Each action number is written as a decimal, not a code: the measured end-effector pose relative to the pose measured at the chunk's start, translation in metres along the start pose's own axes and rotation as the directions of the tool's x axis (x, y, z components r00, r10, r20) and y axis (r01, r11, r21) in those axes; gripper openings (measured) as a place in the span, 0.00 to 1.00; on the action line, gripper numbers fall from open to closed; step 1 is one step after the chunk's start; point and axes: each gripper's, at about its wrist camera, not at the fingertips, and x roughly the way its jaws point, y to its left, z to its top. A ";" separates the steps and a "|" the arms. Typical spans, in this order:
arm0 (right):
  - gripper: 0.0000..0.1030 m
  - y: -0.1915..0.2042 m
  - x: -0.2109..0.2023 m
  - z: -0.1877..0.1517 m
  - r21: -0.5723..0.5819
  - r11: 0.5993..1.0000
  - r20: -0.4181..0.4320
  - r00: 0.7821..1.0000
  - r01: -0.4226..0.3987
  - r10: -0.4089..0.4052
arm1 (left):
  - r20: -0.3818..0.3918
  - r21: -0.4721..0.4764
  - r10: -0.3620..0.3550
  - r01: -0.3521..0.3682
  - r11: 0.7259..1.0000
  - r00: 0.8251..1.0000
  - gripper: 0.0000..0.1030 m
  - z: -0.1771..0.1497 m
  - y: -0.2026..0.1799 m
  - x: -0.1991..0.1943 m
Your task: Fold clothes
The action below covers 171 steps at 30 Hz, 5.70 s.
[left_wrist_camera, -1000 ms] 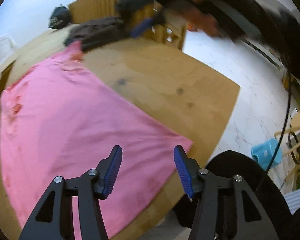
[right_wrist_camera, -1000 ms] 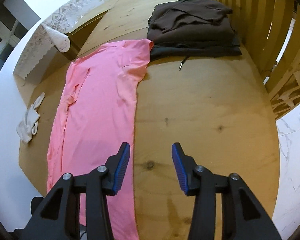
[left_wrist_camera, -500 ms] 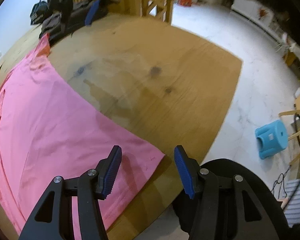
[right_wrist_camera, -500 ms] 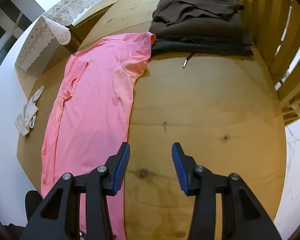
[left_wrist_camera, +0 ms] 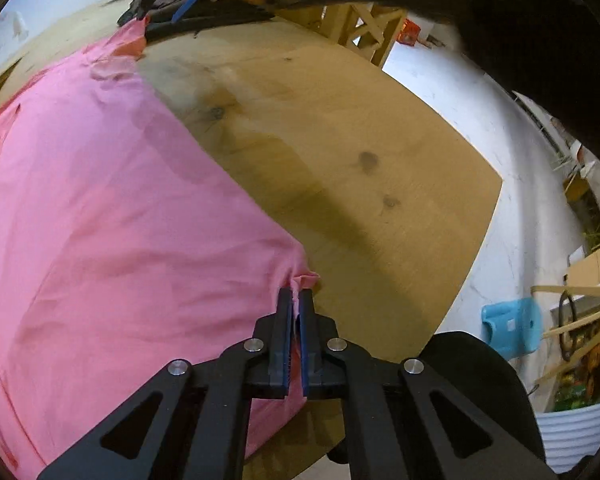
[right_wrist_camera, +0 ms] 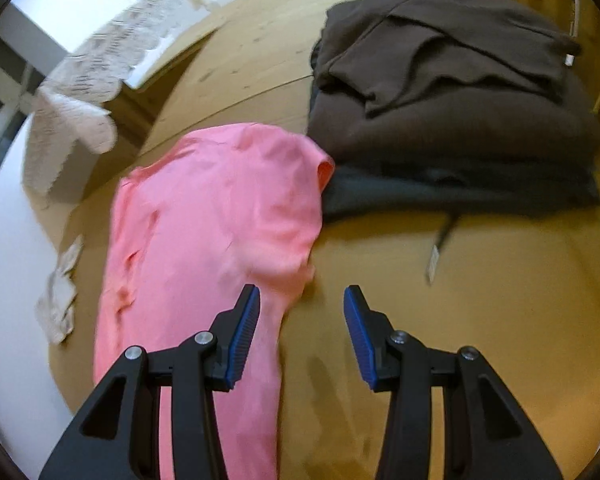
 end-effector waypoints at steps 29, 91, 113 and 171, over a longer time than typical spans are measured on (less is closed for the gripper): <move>0.04 0.041 0.017 0.068 0.096 0.985 0.007 0.990 0.141 -0.142 | 0.165 -0.149 -0.166 0.191 0.970 0.972 0.02 -0.008 0.045 -0.051; 0.38 0.166 0.088 0.010 -0.130 0.956 -0.189 0.940 0.263 -0.284 | 0.159 -0.405 -0.107 0.163 0.900 0.981 0.02 -0.097 0.129 -0.078; 0.03 0.199 0.090 -0.018 -0.272 0.945 -0.167 0.958 0.181 -0.231 | 0.157 -0.390 -0.129 0.182 0.903 0.979 0.02 -0.098 0.130 -0.075; 0.43 0.194 0.083 0.052 -0.186 0.965 -0.183 0.958 0.185 -0.219 | 0.126 -0.339 -0.105 0.143 0.930 0.986 0.02 -0.097 0.124 -0.068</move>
